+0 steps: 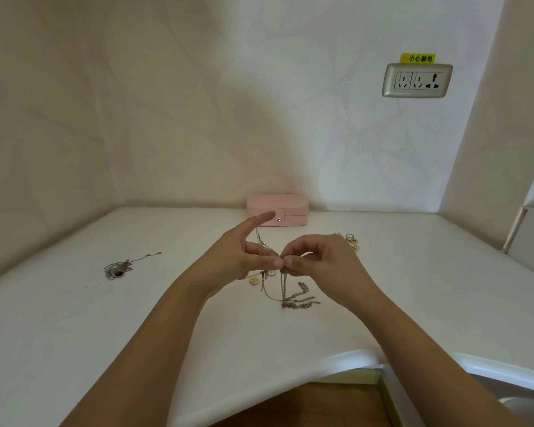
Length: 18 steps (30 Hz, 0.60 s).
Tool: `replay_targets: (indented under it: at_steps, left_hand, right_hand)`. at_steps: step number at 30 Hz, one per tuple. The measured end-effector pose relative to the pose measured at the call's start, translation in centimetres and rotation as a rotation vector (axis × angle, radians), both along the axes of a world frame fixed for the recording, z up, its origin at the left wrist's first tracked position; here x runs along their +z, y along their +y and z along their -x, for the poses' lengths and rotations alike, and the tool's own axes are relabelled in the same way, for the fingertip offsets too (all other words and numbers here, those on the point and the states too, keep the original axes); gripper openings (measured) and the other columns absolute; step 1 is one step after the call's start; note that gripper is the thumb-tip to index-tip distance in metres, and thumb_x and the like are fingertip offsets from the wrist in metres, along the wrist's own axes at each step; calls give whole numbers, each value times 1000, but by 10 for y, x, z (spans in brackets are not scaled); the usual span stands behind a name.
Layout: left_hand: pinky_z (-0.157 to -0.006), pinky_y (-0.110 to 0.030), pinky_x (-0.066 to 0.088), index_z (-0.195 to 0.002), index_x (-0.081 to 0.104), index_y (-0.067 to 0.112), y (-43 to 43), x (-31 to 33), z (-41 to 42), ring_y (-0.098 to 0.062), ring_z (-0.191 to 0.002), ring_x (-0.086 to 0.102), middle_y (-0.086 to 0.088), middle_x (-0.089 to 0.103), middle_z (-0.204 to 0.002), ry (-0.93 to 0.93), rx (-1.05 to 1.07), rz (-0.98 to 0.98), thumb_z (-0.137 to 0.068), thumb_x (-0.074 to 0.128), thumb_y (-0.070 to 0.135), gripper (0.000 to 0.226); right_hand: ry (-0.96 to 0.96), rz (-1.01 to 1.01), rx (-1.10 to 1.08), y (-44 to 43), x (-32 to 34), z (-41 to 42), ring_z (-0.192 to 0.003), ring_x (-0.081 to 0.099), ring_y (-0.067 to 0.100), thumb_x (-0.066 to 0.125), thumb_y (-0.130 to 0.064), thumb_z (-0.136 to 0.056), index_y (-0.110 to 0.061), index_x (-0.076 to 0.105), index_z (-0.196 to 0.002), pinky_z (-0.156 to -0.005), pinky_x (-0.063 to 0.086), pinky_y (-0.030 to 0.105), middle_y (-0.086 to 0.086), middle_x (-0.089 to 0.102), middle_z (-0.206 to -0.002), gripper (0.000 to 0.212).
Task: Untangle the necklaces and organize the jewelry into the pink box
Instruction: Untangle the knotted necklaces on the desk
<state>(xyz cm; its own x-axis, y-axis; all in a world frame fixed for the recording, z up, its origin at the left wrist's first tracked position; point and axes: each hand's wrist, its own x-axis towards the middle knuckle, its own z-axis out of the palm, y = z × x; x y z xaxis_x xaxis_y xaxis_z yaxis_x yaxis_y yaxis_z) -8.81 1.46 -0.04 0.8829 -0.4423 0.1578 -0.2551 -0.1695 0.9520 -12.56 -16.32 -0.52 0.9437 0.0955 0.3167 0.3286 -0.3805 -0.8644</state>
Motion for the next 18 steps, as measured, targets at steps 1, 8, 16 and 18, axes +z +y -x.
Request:
replay_targets:
  at_steps: [1,8,16,18]
  left_hand:
    - [-47,-16,30,-140,36,39,0,0,0,-6,-53,48,-5,72,-82,-3,4,-2,-74,77,8,83]
    - [-45,-11,35,-134,46,29,-4,1,4,-1,-48,52,-6,70,-80,-16,16,17,-79,71,-1,68]
    - [-44,-11,35,-120,55,30,-11,-4,1,-2,-54,52,3,63,-76,-44,36,-52,-77,64,2,51]
    - [-44,-12,34,-114,58,29,-10,-4,1,-3,-57,53,4,63,-75,-46,59,-45,-78,63,3,45]
  right_hand:
    - [4,-10,7,0,0,-1,-73,72,14,69,-9,-83,-15,72,-78,-82,57,34,-1,73,-70,8]
    - [-12,80,8,-3,4,-4,-74,70,11,68,-12,-84,-21,69,-75,-81,57,36,-3,72,-76,13]
    - [-175,531,-26,2,10,-5,-86,53,9,53,-20,-95,-24,54,-82,-68,39,12,-8,55,-95,14]
    - [-262,609,-39,0,10,-7,-82,48,10,47,-17,-98,-19,50,-89,-65,36,13,-8,48,-94,10]
